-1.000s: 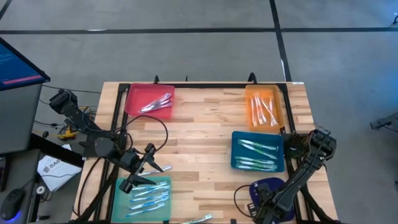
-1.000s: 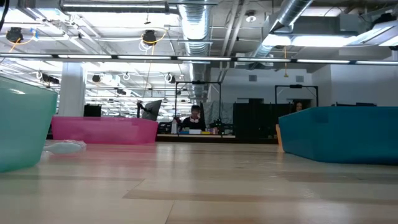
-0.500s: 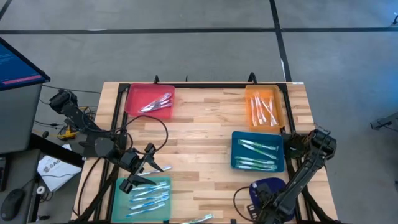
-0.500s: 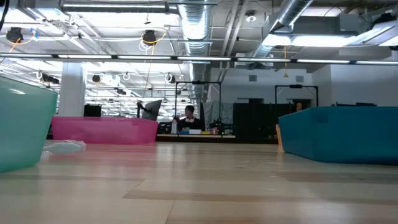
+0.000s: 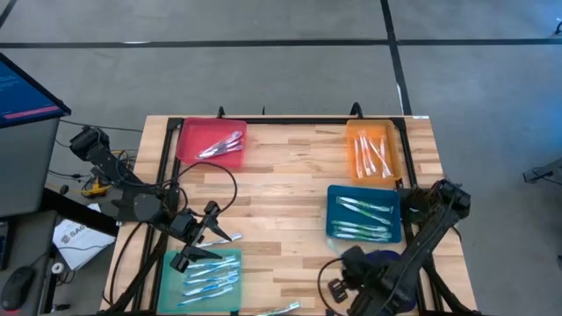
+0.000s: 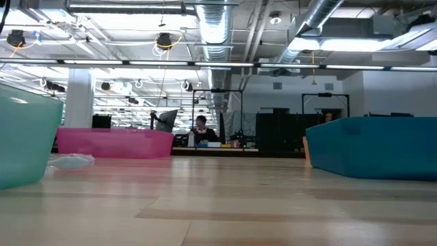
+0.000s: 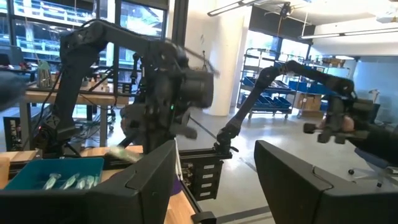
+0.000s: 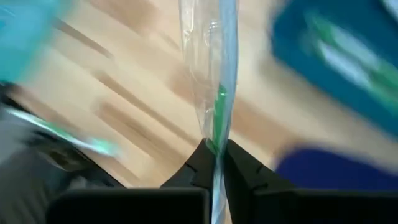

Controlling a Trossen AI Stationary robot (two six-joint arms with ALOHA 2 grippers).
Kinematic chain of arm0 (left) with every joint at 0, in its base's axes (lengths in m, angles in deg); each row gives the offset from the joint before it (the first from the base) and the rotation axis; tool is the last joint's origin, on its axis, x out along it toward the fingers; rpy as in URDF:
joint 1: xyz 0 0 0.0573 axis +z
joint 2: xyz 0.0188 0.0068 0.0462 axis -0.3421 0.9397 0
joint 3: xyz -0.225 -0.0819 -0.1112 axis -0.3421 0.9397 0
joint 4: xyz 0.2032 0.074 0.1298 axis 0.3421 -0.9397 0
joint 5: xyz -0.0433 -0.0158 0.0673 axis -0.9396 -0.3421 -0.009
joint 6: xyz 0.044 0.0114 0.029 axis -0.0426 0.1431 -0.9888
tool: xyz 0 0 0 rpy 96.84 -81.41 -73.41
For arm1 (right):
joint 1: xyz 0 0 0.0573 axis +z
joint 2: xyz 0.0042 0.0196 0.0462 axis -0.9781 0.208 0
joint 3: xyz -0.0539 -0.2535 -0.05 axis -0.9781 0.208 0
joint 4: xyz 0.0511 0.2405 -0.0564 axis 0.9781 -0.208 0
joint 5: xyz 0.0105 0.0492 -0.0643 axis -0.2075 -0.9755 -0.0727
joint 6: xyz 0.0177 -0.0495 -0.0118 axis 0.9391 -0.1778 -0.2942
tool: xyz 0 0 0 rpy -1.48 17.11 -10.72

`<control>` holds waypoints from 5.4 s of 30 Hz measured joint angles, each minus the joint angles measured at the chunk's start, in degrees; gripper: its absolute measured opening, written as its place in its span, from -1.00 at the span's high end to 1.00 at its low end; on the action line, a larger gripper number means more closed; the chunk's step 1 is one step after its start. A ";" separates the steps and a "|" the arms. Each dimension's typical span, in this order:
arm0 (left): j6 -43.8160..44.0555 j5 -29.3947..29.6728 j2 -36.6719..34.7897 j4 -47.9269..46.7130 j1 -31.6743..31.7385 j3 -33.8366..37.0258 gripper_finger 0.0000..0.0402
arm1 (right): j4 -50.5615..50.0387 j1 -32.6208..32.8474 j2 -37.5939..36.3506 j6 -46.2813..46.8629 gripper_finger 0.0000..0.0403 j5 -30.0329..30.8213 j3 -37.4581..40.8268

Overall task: Pick & Place Toothbrushes
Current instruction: Put the green toothbrush into the blue bin

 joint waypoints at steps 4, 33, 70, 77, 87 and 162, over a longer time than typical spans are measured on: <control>0.00 0.00 0.00 -0.02 0.00 0.02 -0.05 | 1.82 -3.05 -0.05 -11.53 0.97 10.01 -5.43; -3.40 3.57 -0.02 -3.22 0.00 -0.01 -0.05 | 81.16 -10.47 7.12 -106.57 0.96 31.46 -8.43; -9.71 2.12 3.73 0.19 -0.02 0.02 -0.05 | 108.04 -15.86 15.63 -123.75 0.95 11.67 -8.62; -9.23 1.65 3.42 -0.28 -0.39 0.04 -0.05 | 119.33 -11.91 16.11 -134.68 0.95 14.29 -8.65; -7.76 -4.16 3.80 -0.31 -0.87 0.04 -0.07 | 113.66 -12.54 16.09 -128.38 0.94 16.59 -8.65; 0.04 -3.94 8.28 -0.26 0.11 0.06 0.90 | 101.87 -17.48 16.04 -114.87 0.34 17.53 -8.65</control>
